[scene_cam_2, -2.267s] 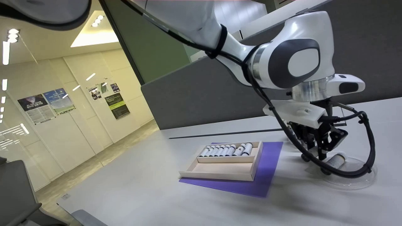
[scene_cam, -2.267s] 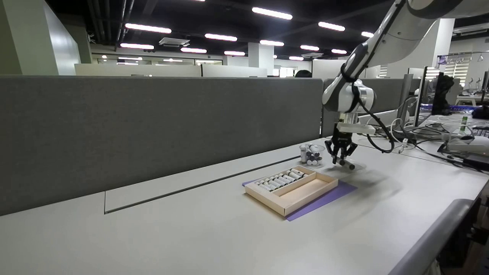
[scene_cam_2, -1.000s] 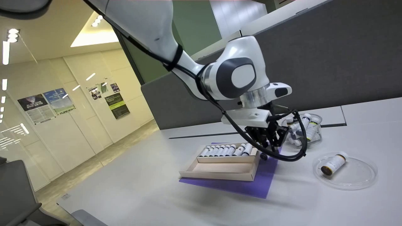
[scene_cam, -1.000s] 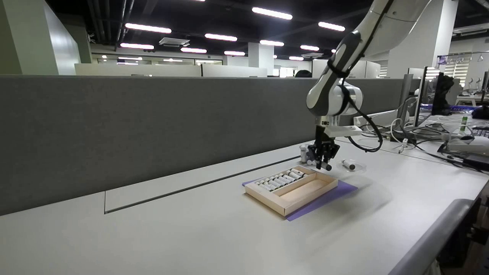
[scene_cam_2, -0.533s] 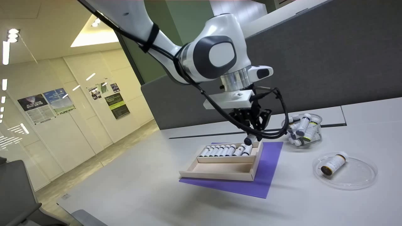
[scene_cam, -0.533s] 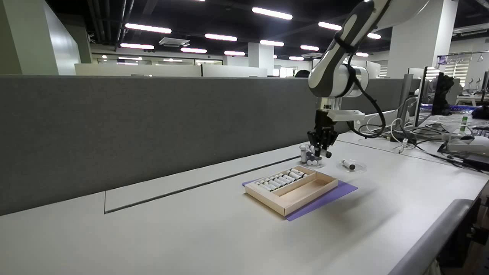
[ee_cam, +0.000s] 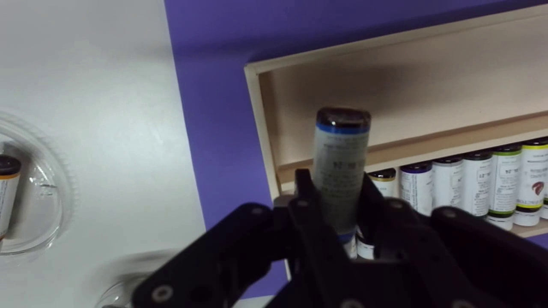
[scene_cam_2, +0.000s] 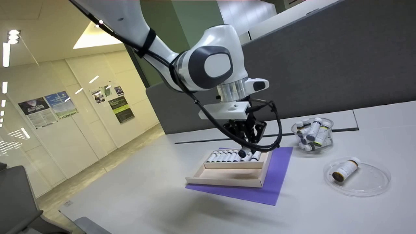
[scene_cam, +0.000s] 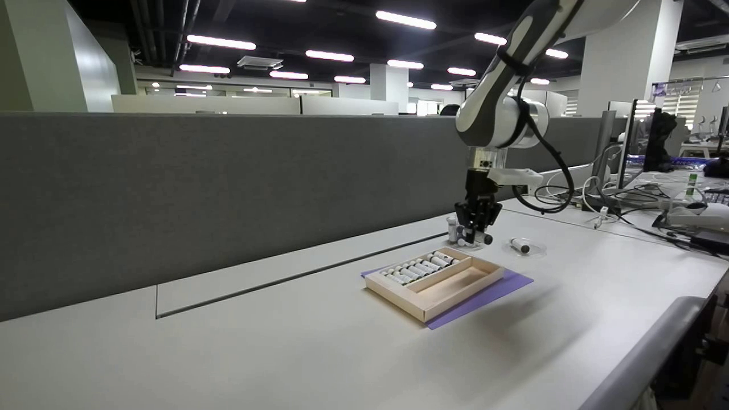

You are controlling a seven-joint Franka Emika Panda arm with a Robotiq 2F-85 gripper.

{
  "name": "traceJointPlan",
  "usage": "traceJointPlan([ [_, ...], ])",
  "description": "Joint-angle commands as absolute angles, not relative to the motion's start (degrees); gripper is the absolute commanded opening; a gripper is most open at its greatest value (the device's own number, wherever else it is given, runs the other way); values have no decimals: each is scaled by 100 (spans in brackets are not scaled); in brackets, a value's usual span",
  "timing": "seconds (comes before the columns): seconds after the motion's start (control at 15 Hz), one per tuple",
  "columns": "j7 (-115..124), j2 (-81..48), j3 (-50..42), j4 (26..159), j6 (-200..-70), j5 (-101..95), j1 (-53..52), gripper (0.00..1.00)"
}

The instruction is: Pick up one bottle from the clear lid and place it on the bottom part of the tray

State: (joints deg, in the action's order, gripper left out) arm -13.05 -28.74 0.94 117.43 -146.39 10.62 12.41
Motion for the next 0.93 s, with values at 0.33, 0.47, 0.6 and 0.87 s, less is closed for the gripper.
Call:
traceJointPlan([
  [0.33,-1311,-2873,88,11747,-14628,1063,1235,20],
  [0.47,-1313,-2873,88,11747,-14628,1063,1235,20],
  [0.6,-1320,-2900,101,11775,-14718,1047,1207,5],
  [0.87,-1233,-3078,93,11728,-14725,905,1056,5],
])
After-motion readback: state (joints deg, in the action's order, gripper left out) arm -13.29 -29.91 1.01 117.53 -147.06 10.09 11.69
